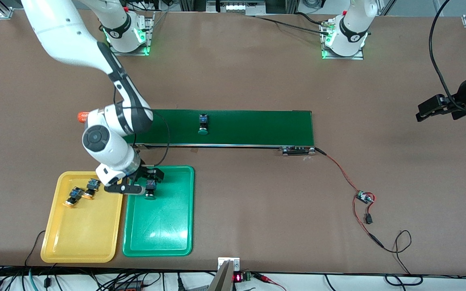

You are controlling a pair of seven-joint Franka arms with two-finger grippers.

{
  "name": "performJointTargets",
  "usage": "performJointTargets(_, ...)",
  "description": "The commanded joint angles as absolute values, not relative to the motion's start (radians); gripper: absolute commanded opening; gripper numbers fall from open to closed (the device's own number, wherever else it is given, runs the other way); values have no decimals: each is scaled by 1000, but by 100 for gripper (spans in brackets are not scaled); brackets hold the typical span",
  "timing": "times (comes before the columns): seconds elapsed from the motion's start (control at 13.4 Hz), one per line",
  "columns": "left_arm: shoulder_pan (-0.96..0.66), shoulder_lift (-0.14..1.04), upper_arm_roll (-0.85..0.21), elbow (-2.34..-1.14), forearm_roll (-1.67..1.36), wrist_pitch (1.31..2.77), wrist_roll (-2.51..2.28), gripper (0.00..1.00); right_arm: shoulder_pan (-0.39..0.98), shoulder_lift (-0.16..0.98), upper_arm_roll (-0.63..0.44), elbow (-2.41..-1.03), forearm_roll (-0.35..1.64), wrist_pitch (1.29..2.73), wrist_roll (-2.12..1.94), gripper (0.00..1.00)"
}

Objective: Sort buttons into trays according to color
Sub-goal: 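Release the green button in the green tray and grasp the next one, then lift the second green button off the belt with the right gripper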

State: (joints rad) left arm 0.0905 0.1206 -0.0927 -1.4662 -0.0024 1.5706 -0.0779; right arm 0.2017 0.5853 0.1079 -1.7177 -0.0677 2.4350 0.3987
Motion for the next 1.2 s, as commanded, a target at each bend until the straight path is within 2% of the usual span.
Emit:
performJointTargets(0.0, 94, 92, -92, -1491, -15, 1572, -78, 100, 204, 378, 120, -1940, -58, 2412, 431, 100)
performJointTargets(0.37, 95, 95, -92, -1491, -15, 1575, -78, 100, 203, 216, 244, -2114, -57, 2355, 602, 100)
performJointTargets(0.67, 94, 95, -92, -1491, -15, 1575, -78, 100, 198, 202, 328, -2154, -57, 2364, 698, 100)
performJointTargets(1.12, 94, 95, -92, -1491, -15, 1575, -78, 100, 207, 233, 360, -2215, -64, 2465, 696, 100)
